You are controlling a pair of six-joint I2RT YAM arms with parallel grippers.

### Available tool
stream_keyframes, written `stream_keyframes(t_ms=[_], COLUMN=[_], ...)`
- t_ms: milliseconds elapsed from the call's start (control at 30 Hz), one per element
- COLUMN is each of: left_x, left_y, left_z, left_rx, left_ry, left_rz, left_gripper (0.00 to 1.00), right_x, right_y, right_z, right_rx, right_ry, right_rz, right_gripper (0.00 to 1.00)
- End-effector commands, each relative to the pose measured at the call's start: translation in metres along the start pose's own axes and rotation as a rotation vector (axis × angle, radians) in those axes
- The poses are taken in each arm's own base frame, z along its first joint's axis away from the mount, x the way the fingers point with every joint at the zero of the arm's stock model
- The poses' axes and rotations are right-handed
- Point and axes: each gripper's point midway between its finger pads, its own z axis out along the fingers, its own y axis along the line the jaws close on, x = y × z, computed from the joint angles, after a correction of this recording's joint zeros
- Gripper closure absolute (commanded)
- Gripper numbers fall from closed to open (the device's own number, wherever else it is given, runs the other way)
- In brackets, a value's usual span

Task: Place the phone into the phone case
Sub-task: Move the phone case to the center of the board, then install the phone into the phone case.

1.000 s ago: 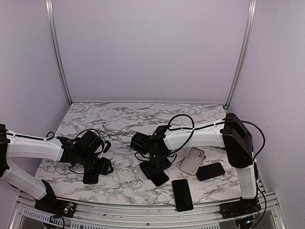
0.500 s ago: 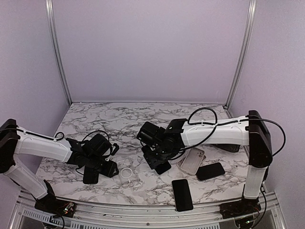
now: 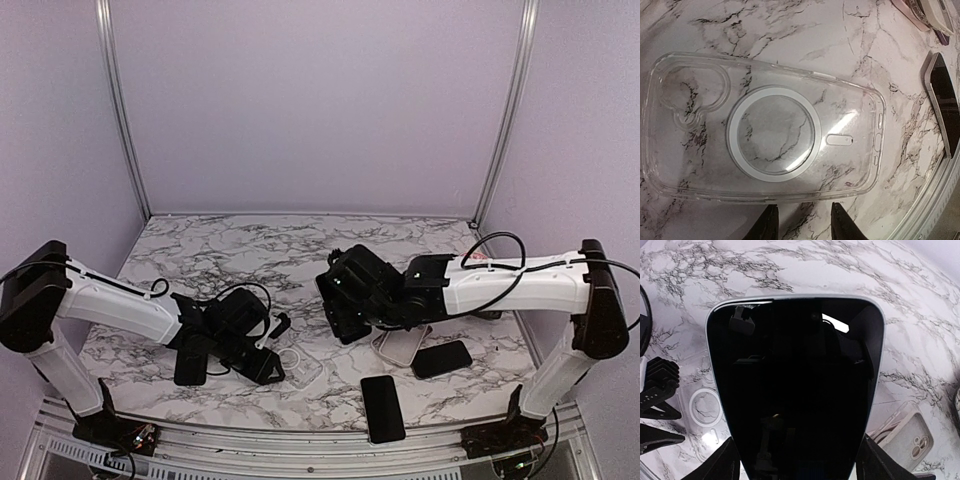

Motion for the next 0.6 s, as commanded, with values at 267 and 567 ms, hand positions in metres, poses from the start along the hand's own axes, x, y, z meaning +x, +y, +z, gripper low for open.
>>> stream_keyframes(t_ms=[267, 567], left_x=[-0.047, -0.041], left_y=[0.057, 0.094], left_z=[-0.076, -0.069], left_rx=[-0.113, -0.216], left_ry=[-0.346, -0.326], left_rz=[-0.263, -0.338], left_gripper=[0.47, 0.45], right_x=[-0.037, -0.006], right_y=[0.135, 0.149], right_z=[-0.014, 0.023], right_rx=[-0.288, -0.317], right_ry=[-0.428, -0.357], right_rz=[-0.204, -0.289], right_gripper=[0.5, 0.5])
